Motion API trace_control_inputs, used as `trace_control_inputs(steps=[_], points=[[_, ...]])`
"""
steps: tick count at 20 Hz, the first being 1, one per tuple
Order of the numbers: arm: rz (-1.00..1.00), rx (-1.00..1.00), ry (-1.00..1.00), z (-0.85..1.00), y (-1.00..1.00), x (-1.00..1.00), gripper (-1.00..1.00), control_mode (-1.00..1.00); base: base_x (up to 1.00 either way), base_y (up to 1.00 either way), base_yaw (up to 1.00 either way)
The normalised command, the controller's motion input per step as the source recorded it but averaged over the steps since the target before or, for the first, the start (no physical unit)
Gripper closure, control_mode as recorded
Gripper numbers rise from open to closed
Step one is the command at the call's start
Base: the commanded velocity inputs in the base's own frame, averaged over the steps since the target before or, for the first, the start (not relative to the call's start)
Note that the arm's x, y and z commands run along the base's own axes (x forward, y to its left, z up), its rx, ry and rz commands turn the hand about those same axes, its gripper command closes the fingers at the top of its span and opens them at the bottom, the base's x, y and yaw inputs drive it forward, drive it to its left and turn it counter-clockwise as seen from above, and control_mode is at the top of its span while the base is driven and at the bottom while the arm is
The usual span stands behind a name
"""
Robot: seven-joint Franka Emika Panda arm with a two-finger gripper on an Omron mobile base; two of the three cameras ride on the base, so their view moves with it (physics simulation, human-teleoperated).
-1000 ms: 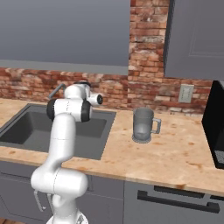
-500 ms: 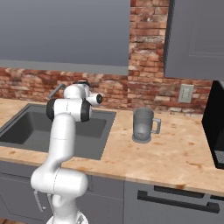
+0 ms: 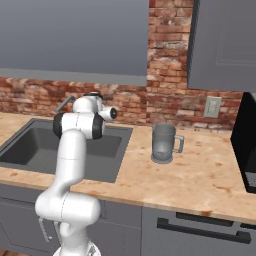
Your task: Turn on the sink faucet and place the jug under the water for a few seconds to fill it up.
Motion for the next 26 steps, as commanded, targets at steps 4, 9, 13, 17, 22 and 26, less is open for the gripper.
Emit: trace_control_inputs(steps=[4,9,13,17,22,26], points=[[-0.13,0.00,0.03,0.00,0.00,0.24,1.00,-1.00,0.00,0.00,0.00],[-0.20,0.01,0.05,0.00,0.00,0.23,1.00,-1.00,0.00,0.00,0.00],[-0.22,0.03,0.07,0.00,-0.16,0.34,1.00,-1.00,0.00,0.00,0.00],[-0.21,0.06,0.10,0.00,-0.38,0.38,1.00,-1.00,0.00,0.00,0.00],[-0.19,0.07,0.10,0.00,-0.56,0.36,1.00,-1.00,0.00,0.00,0.00],[-0.17,0.08,0.10,0.00,-0.69,0.35,1.00,-1.00,0.00,0.00,0.00]])
